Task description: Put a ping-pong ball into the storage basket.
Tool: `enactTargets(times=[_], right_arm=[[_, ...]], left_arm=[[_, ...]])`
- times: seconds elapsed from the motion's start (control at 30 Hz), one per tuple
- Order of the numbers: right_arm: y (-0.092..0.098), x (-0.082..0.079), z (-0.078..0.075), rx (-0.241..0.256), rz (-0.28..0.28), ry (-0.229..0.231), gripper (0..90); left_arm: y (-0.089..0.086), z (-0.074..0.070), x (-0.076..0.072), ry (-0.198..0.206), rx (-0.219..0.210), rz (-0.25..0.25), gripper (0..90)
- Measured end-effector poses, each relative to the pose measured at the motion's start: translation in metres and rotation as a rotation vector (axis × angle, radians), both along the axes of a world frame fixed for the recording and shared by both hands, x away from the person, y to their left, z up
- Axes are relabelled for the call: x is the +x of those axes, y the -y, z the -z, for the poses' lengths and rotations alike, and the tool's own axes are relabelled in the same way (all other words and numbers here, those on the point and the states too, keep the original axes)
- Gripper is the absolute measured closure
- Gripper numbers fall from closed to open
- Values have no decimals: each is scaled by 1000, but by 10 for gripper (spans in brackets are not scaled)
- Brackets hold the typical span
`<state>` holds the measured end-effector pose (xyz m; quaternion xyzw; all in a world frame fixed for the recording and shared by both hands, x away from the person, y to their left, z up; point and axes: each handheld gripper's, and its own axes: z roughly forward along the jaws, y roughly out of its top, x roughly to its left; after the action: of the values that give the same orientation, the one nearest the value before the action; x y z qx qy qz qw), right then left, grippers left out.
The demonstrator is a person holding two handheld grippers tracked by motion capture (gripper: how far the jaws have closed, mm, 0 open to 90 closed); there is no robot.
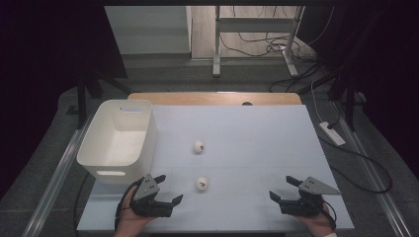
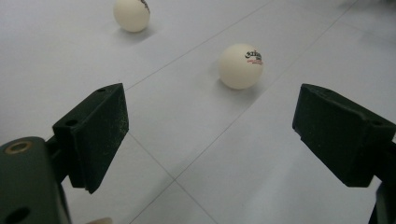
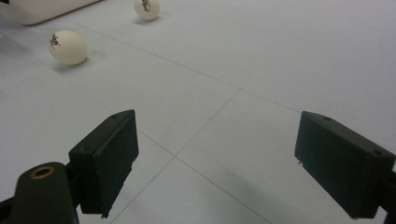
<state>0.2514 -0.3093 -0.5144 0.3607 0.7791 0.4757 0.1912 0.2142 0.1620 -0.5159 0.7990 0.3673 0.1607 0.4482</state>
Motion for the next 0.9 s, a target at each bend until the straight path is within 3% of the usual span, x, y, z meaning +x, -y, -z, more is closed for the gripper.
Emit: enactTargets(times=[0.67, 0.9], right_arm=[[2, 2, 0, 17, 8, -8, 136], [2, 2, 0, 14, 8, -8, 136]], left_arm=[[9, -20, 5, -3, -25, -5, 120], [15, -22, 7, -17, -13, 4, 120]])
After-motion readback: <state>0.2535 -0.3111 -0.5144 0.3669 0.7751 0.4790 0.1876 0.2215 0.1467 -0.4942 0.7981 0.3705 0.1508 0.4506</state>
